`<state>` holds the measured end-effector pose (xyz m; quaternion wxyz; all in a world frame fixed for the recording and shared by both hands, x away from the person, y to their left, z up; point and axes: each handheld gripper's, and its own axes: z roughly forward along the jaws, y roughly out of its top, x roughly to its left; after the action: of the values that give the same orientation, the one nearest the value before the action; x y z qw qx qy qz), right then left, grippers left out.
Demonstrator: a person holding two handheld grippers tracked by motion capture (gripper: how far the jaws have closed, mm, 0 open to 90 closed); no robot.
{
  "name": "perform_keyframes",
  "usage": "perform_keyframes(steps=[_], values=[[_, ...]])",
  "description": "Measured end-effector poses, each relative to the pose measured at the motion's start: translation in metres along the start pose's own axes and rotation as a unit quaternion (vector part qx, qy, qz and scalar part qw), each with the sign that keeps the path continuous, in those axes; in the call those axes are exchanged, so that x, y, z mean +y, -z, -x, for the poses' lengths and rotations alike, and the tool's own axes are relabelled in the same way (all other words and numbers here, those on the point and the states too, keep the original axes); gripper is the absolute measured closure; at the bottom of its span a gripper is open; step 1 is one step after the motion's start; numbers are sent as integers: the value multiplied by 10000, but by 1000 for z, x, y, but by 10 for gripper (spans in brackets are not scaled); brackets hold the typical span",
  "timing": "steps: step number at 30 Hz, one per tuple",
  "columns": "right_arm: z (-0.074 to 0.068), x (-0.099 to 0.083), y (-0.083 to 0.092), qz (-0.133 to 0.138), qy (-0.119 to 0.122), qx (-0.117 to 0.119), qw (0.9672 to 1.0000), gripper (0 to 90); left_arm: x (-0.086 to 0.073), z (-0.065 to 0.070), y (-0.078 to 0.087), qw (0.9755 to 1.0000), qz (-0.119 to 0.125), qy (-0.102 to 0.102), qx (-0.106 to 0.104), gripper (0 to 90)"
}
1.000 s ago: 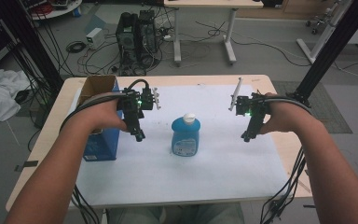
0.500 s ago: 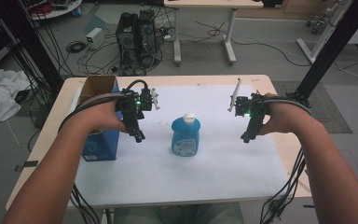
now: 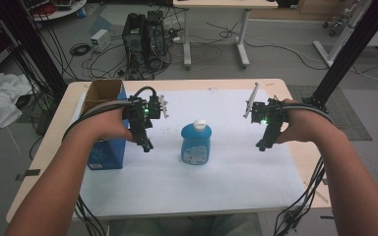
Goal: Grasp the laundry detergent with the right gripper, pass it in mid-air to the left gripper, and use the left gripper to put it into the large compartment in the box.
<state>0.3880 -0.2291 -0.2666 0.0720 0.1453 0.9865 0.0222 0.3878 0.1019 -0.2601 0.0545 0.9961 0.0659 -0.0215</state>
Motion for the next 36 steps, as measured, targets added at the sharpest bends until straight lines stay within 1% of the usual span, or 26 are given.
perform_keyframes(steps=[1,2,3,4,8,9,10,11,12,13,14,16,18,19,20,22,25,28,29,35,36], values=[[0,0,0,52,21,16,10000,37,0,0,0,10000,-45,-9,-5,198],[-2,0,1,58,-49,39,10000,37,-1,0,0,10000,-34,18,-23,197],[-1,-1,0,189,13,63,9998,37,-2,1,0,10000,-69,24,-18,197],[-1,-1,0,239,40,63,9997,37,-3,1,0,10000,-49,35,-28,197],[-3,-1,-2,267,16,42,9996,37,-4,2,1,10000,-60,46,10,197],[-4,-1,-2,293,50,44,9995,37,-4,3,1,10000,-37,51,-6,197],[-5,-1,-3,342,20,45,9994,37,-3,3,1,10000,-46,37,17,197],[-5,-1,-3,349,72,25,9994,37,-3,4,1,10000,-67,25,0,197],[-5,-1,-4,385,59,28,9992,37,-2,5,1,10000,-44,11,20,197],[-7,-1,-6,508,-7,73,9987,37,-2,5,1,10000,-61,5,11,197],[-7,-1,-5,393,63,33,9992,37,-2,6,2,10000,-37,1,34,197],[-7,-1,-7,488,49,62,9988,37,-1,7,2,10000,-37,-7,30,197],[-8,-1,-7,522,47,59,9986,37,-1,7,2,10000,-33,-11,27,197],[-8,0,-7,619,58,63,9980,37,-1,8,3,10000,-27,-23,28,197],[-8,0,-5,554,57,57,9984,37,-1,8,3,10000,-30,-22,29,197],[-8,0,-4,630,55,60,9980,37,-1,9,3,10000,-25,-32,34,197],[-7,-1,-4,674,94,64,9977,36,0,9,3,10000,-14,-32,43,197],[-7,-1,-4,682,80,61,9976,37,0,10,3,10000,-24,-32,53,198],[-7,-1,-4,704,52,60,9975,37,0,9,3,10000,-22,-44,52,197],[-7,-2,-7,896,56,131,9959,36,0,9,1,10000,-23,-33,38,197],[-7,-3,-7,961,2,180,9952,36,-1,10,0,10000,-2,-33,43,197]])
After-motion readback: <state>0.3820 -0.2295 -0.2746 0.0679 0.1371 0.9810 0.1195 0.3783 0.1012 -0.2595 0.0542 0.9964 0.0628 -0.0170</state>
